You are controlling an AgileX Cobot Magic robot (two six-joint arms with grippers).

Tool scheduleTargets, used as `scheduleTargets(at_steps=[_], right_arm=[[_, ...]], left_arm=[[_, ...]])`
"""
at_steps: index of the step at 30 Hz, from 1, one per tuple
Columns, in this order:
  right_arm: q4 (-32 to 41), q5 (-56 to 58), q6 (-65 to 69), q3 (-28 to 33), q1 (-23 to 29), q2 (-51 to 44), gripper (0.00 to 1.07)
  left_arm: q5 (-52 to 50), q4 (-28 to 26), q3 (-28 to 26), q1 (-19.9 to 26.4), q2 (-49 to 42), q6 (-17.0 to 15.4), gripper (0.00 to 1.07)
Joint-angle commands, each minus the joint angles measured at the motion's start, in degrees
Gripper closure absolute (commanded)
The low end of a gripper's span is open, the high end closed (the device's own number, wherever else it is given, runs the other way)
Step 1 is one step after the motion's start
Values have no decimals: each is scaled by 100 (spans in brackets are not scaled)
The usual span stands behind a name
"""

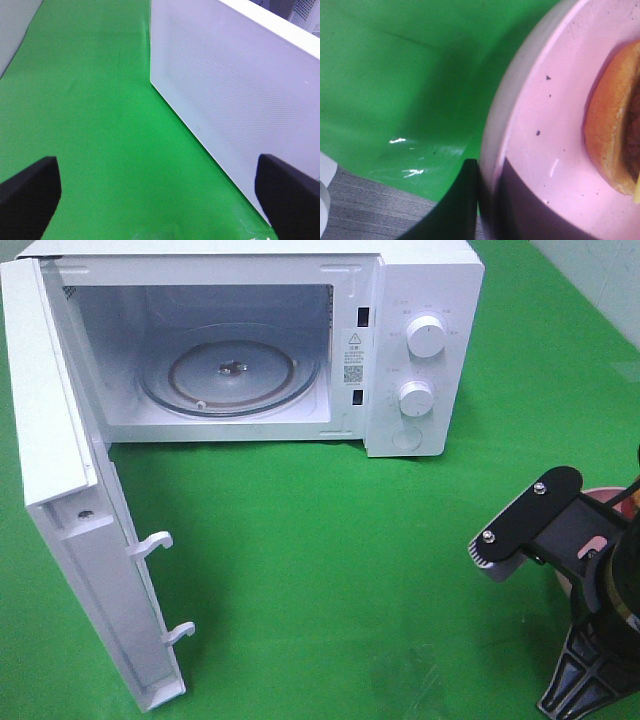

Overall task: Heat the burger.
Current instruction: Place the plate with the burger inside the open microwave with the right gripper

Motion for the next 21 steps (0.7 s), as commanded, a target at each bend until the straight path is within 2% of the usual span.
scheduleTargets(at_steps=[1,15,21], right_arm=[[-378,384,34,11,269,-46,106],[-945,493,264,11,1295,-46,106],[-1203,470,143,11,1369,-46,106]], left_arm=[[-29,-23,17,6,-97,0,8],[-29,-23,17,6,-97,0,8],[-29,-23,17,6,-97,0,8]])
